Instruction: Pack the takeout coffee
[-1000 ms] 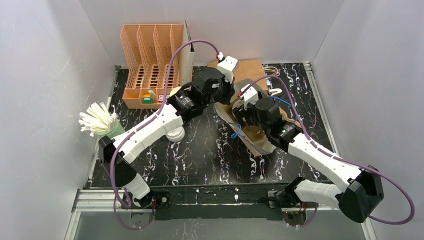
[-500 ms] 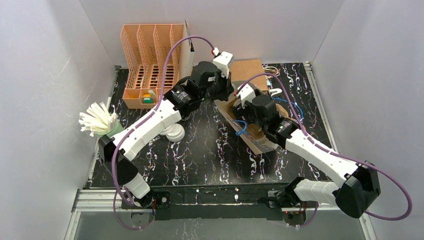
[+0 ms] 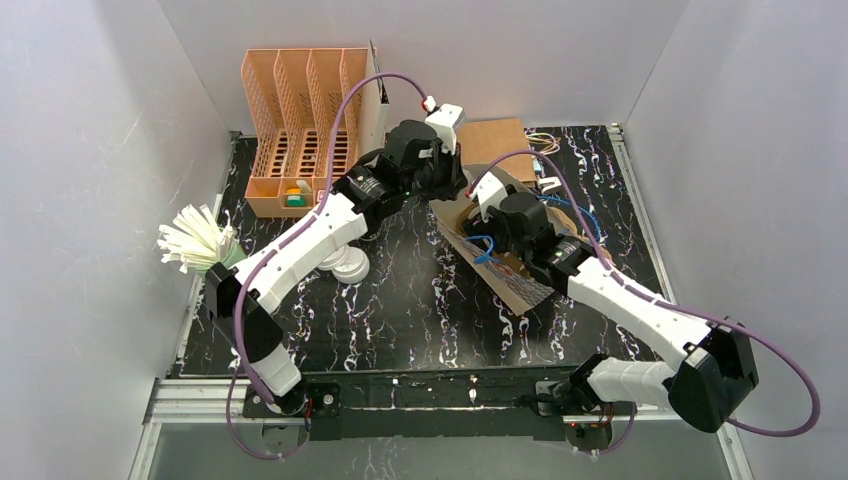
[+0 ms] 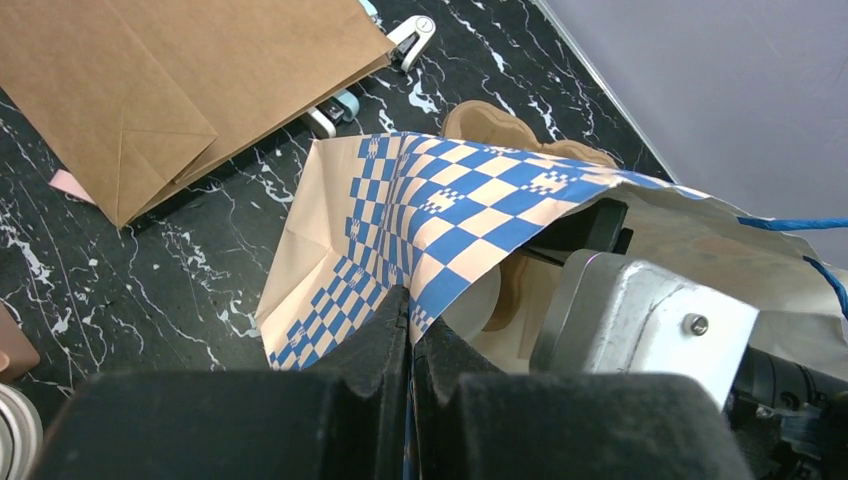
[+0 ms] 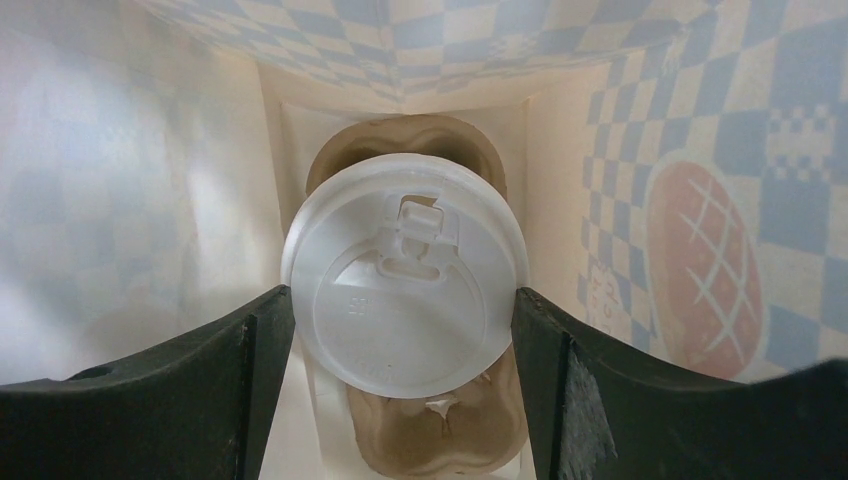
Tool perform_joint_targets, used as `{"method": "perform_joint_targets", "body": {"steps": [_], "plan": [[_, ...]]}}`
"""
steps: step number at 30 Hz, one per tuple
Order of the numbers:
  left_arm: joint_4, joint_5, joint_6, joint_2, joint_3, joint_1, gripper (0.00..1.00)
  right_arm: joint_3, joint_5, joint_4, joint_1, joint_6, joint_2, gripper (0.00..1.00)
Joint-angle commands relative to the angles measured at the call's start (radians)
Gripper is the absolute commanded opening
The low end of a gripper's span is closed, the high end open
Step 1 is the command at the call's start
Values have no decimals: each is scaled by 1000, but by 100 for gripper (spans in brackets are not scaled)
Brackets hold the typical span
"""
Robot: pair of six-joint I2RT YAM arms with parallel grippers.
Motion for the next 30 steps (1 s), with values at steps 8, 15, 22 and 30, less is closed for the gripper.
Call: {"method": "perform_joint_targets", "body": {"steps": [8, 15, 22, 30], "plan": [[-140, -107, -37, 27, 72, 15, 0, 75, -46, -67, -14, 79, 125, 18], [-178, -236, -47, 39, 69, 17, 0, 127, -162, -105, -54, 102, 201, 18], [-175, -288, -54, 51, 66, 24, 0, 192, -215, -163, -66, 104, 302, 18], [-169, -316, -113, 55, 59, 59, 0, 205, -186, -205, -66, 99, 385, 18]]}}
